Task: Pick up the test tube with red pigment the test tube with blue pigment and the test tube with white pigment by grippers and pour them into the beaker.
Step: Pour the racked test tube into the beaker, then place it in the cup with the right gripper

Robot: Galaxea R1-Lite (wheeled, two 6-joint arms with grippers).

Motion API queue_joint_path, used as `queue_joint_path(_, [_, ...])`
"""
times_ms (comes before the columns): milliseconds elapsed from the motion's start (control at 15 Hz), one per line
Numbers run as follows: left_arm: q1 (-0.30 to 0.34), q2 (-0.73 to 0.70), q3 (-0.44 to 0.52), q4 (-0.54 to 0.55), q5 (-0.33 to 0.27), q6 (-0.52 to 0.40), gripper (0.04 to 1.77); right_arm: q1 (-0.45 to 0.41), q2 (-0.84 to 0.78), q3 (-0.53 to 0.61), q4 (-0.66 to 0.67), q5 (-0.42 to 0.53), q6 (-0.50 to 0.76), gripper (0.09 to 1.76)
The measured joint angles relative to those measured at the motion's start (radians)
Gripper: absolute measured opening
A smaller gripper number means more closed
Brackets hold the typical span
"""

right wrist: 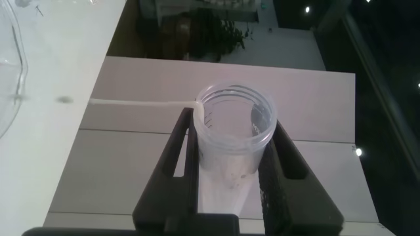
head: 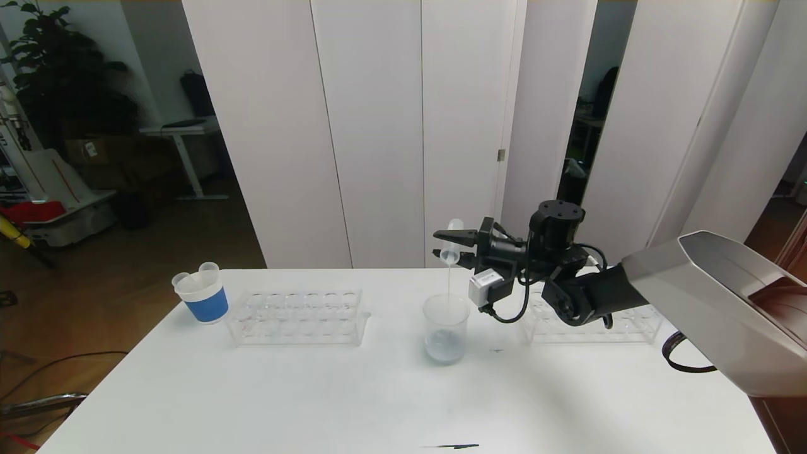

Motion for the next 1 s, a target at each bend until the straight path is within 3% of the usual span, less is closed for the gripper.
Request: queue_joint_path(1000, [0.000, 0.000, 0.000, 0.000, 0.000, 0.000, 1.74, 0.000, 0.005, -0.008, -0.006, -0.011, -0.022, 0.59])
